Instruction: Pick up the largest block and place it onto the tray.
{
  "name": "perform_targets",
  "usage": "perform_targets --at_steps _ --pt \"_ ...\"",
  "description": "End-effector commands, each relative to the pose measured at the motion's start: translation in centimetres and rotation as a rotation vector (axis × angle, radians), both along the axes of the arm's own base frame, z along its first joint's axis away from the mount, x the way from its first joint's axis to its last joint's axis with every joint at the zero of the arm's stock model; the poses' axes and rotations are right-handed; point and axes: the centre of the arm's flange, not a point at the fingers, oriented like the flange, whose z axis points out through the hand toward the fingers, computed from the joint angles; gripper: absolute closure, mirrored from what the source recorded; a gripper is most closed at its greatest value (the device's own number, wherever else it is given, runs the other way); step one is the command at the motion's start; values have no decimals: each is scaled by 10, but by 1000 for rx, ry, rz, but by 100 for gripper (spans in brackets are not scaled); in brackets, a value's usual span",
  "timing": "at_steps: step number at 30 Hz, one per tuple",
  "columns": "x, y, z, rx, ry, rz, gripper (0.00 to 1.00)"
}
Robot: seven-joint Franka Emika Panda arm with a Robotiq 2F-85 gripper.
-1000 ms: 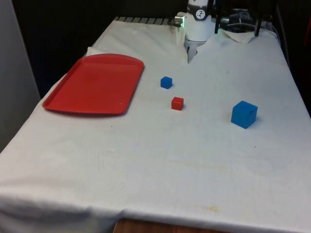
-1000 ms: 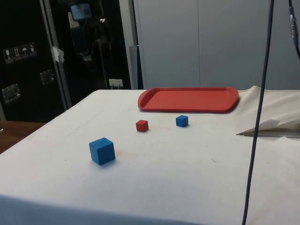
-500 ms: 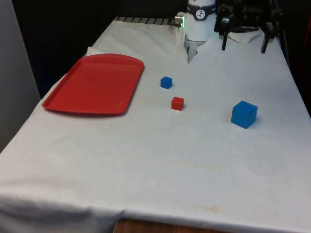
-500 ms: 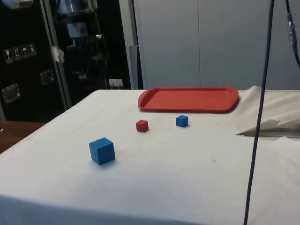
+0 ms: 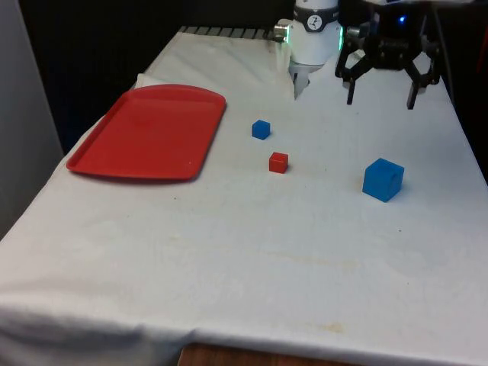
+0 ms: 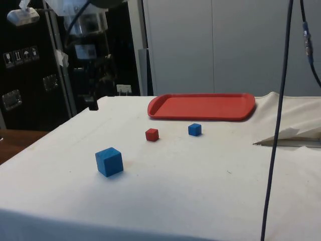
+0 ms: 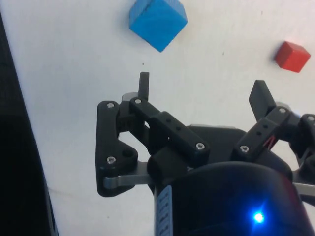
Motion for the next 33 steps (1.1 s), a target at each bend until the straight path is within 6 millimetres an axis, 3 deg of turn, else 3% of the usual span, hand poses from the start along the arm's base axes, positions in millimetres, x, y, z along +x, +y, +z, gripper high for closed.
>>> perform_targets --at_steps 1,33 --pt "1 1 -4 12 -13 -4 0" --pt "0 4 -81 12 -56 -153 0"
